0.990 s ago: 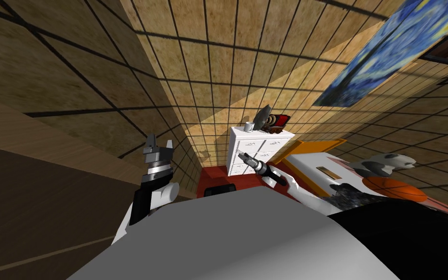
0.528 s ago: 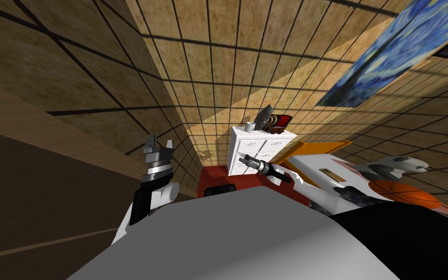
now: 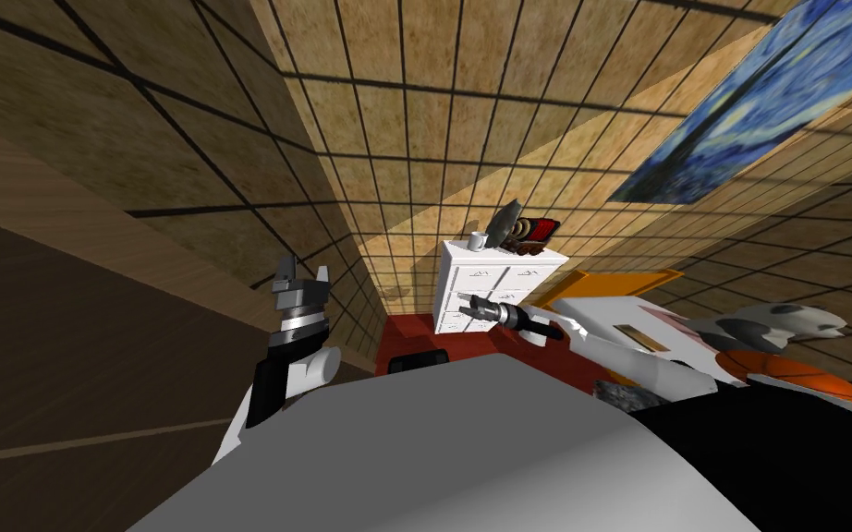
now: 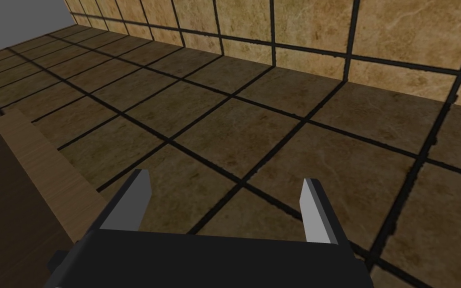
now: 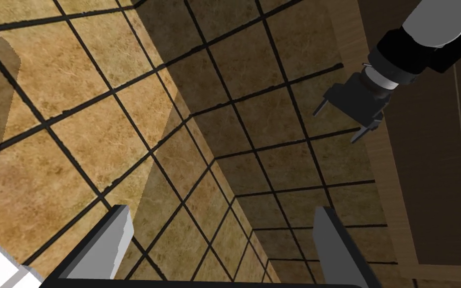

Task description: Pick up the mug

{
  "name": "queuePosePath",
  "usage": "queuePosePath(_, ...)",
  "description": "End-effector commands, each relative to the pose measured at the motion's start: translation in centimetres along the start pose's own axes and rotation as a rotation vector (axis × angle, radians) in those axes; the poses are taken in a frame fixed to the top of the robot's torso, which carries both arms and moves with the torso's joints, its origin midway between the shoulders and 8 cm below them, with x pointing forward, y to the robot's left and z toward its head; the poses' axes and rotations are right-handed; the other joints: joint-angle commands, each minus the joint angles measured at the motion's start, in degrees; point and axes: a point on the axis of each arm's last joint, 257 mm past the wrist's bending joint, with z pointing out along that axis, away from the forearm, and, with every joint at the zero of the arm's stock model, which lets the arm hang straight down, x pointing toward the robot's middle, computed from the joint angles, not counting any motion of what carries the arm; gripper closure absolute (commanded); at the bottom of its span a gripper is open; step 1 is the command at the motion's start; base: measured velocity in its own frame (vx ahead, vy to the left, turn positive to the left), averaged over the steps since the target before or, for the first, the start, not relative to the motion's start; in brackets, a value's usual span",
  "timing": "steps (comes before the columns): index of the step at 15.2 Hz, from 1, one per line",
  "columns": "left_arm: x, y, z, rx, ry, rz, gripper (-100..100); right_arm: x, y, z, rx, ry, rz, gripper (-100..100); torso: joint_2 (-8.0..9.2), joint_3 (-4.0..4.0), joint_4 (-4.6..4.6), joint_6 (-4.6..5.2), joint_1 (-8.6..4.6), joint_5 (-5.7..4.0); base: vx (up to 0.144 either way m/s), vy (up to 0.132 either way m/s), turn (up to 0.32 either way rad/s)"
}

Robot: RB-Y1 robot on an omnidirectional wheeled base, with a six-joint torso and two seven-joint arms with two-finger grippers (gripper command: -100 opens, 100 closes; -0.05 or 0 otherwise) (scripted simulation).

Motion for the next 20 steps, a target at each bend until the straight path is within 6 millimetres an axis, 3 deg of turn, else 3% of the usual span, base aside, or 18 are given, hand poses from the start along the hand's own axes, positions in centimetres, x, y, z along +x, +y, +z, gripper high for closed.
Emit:
queuePosePath(1,0.0,0.0,0.0,0.000,0.000,0.000,0,0.4,-0.4,-0.9,0.003,0.052,-0.027,-100,0.00,0.00,0.00,0.00,0.00,0.00,-0.018,-0.008,0.052)
queuePosePath(8,0.0,0.0,0.0,0.000,0.000,0.000,0,1.2,-1.6,-3.6,0.016,0.197,-0.101,-100,0.00,0.00,0.00,0.03,0.01,0.00,-0.012,-0.005,0.029)
queuePosePath(9,0.0,0.0,0.0,0.000,0.000,0.000,0,1.8,-2.2,-4.8,0.016,0.245,-0.138,-100,-0.01,0.00,0.00,0.03,0.02,0.00,-0.014,-0.003,0.066)
queuePosePath(13,0.0,0.0,0.0,0.000,0.000,0.000,0,1.5,-2.7,-6.2,0.027,0.314,-0.164,-100,-0.01,0.00,0.00,0.03,0.01,0.00,-0.012,-0.005,0.041)
queuePosePath(14,0.0,0.0,0.0,0.000,0.000,0.000,0,2.0,-3.3,-7.4,0.028,0.358,-0.200,-100,-0.02,-0.01,0.00,0.03,0.02,0.00,-0.010,0.000,0.081)
queuePosePath(18,0.0,0.0,0.0,0.000,0.000,0.000,0,1.4,-3.8,-8.9,0.040,0.430,-0.227,-100,-0.01,0.00,0.00,0.03,0.01,0.00,-0.010,-0.006,0.039)
queuePosePath(20,0.0,0.0,0.0,0.000,0.000,0.000,0,1.4,-4.5,-10.8,0.046,0.495,-0.271,-100,-0.03,-0.02,-0.01,0.00,0.03,0.00,-0.009,-0.003,0.112)
